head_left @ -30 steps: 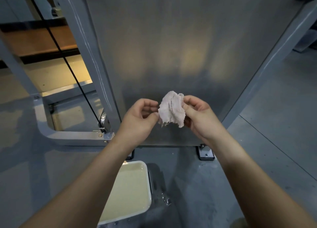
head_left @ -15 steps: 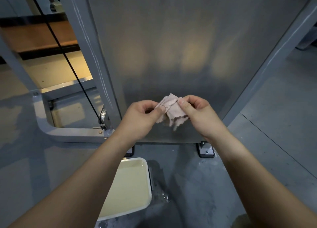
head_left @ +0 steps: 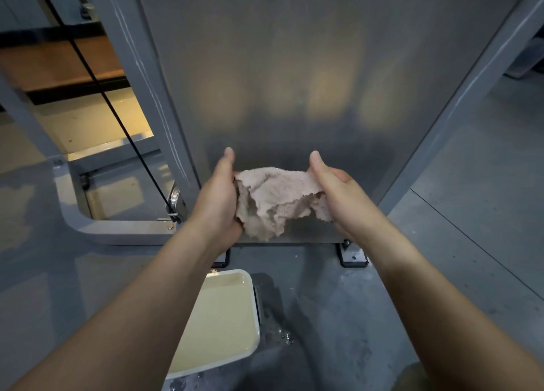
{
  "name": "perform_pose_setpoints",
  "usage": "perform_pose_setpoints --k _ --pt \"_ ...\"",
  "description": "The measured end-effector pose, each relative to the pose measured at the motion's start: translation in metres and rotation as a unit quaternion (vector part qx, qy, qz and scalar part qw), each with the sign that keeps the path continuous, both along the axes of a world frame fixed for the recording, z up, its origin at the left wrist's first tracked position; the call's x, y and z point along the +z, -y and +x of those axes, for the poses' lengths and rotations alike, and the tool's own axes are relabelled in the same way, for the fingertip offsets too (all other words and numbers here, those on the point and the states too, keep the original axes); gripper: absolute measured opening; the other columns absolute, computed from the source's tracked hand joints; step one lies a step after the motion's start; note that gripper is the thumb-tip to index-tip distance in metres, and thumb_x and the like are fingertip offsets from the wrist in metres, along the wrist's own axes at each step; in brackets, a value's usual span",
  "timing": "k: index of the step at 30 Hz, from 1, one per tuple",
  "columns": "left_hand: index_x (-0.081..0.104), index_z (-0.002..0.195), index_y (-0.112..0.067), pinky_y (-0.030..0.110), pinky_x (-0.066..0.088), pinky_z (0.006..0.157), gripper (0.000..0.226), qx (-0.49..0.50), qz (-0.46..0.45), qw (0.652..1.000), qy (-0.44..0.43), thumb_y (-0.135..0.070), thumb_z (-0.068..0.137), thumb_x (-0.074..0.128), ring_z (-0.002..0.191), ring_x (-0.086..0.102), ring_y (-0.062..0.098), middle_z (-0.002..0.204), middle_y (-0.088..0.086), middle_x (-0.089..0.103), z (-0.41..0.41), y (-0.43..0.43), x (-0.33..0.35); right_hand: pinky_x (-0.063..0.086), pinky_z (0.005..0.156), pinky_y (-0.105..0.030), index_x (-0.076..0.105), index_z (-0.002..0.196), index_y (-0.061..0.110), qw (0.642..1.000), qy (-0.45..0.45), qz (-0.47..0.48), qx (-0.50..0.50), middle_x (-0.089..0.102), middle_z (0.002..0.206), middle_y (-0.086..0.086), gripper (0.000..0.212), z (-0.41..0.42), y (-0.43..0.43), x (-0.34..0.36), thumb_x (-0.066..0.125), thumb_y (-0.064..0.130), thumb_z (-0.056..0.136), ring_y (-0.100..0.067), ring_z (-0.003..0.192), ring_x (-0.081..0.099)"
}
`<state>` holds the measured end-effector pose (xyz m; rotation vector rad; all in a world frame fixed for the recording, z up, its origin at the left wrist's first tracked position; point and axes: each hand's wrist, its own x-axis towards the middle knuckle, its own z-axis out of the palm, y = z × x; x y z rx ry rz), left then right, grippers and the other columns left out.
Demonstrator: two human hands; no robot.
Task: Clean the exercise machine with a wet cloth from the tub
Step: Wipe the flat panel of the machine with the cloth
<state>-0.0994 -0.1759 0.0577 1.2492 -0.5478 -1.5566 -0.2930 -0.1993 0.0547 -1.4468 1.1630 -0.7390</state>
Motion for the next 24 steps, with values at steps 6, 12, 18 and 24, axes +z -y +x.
perform_pose_setpoints --k 6,12,18,24 --pt "0.066 0.117 -0.003 0.061 0.047 0.103 0.041 -0.061 -0.001 0.998 0.011 -0.029 0.092 0.046 0.104 0.063 0.041 0.115 0.026 0.064 0.006 -0.004 0.002 0.053 0.099 -0.029 0.051 0.138 0.035 0.993 0.015 -0.091 0.077 0.065 0.128 0.007 0.07 0.0 0.003 -0.008 0.087 0.018 0.081 -0.009 0.11 0.066" --pt "0.066 0.087 -0.006 0.04 0.056 0.074 0.021 -0.061 -0.013 0.996 0.059 -0.007 0.087 0.045 0.076 0.067 0.032 0.084 0.014 0.068 0.008 -0.008 0.0 0.049 0.066 -0.034 0.067 0.087 0.01 0.992 -0.006 -0.108 -0.058 0.065 0.074 0.0 0.02 0.007 0.013 -0.012 0.062 0.023 0.103 -0.014 0.067 0.058" --pt "0.07 0.102 -0.007 0.034 0.058 0.062 0.014 -0.076 -0.016 0.993 0.085 -0.012 0.098 0.058 0.076 0.073 0.028 0.088 0.013 0.075 0.011 -0.009 -0.003 0.057 0.078 -0.05 0.067 0.099 -0.001 0.988 -0.069 -0.016 -0.14 0.073 0.083 -0.014 0.055 0.007 0.017 -0.018 0.047 0.05 0.105 -0.021 0.071 0.062" --pt "0.058 0.134 -0.006 0.034 0.061 0.061 0.031 0.004 0.035 0.996 0.081 -0.021 0.108 0.051 0.077 0.075 0.025 0.101 0.021 0.073 0.02 -0.006 -0.009 0.059 0.064 -0.033 0.052 0.131 0.027 0.962 0.087 0.235 -0.106 0.077 0.094 -0.012 0.038 0.005 0.011 -0.006 0.049 0.053 0.104 -0.027 0.082 0.074"
